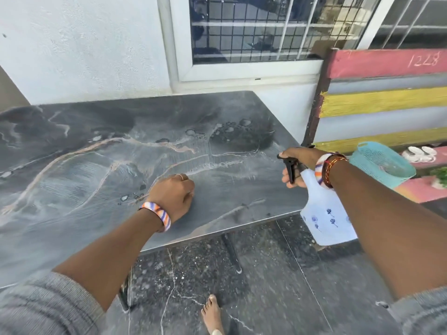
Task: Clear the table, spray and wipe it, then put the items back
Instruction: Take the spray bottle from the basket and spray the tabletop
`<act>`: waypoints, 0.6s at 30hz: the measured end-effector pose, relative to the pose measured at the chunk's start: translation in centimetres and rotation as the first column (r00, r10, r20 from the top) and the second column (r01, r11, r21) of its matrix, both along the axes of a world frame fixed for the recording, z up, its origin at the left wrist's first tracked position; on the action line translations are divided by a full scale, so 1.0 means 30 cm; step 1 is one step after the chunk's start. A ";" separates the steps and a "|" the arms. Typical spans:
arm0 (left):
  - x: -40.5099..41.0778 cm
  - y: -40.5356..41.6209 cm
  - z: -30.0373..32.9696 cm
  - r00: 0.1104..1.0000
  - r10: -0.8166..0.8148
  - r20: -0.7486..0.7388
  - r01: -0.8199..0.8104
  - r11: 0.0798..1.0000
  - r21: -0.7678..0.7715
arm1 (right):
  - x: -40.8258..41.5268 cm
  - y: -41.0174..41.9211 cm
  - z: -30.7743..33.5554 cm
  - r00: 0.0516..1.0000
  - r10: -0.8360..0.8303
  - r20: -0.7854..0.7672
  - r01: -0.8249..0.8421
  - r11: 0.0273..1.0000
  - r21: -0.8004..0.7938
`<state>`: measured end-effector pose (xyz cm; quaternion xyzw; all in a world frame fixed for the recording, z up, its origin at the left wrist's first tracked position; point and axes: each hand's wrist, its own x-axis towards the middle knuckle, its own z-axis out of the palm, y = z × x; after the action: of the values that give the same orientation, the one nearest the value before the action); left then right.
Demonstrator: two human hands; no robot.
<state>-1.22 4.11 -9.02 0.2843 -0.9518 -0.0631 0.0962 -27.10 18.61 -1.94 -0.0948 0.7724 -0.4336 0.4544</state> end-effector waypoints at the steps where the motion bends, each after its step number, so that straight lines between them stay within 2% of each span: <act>1: 0.026 0.014 0.000 0.999 0.033 -0.004 -0.033 0.999 0.001 | 0.033 0.016 -0.009 1.000 -0.007 -0.001 0.007 1.000 -0.001; 4: 0.109 0.029 -0.006 0.985 0.169 -0.023 -0.169 0.986 0.001 | 0.141 0.050 -0.048 0.996 -0.008 -0.092 0.007 1.000 -0.010; 7: 0.208 0.027 -0.004 0.934 0.356 -0.012 -0.356 0.934 0.007 | 0.247 0.069 -0.096 0.983 0.000 -0.182 -0.001 1.000 -0.003; 10: 0.314 0.001 0.005 0.866 0.497 0.044 -0.498 0.867 -0.002 | 0.366 0.045 -0.102 0.994 0.103 -0.023 -0.102 0.994 0.031; 12: 0.386 -0.028 0.017 0.815 0.576 0.068 -0.578 0.816 0.007 | 0.453 0.000 -0.095 0.972 0.193 0.131 -0.197 0.980 0.019; 13: 0.423 -0.047 0.025 0.783 0.616 0.087 -0.620 0.785 0.018 | 0.500 -0.030 -0.091 0.959 0.235 0.156 -0.239 0.971 0.008; 15: 0.509 -0.081 0.043 0.692 0.705 0.157 -0.717 0.697 0.032 | 0.606 -0.099 -0.081 0.951 0.289 0.110 -0.289 0.957 -0.019; 18: 0.670 -0.111 0.059 0.553 0.793 0.254 -0.824 0.566 0.026 | 0.765 -0.205 -0.067 0.942 0.332 -0.052 -0.334 0.941 -0.053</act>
<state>18.89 0.80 -7.25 0.7014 -0.7111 -0.0480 -0.0087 -4.14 12.48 -3.97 -0.2469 0.7409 -0.3719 0.5017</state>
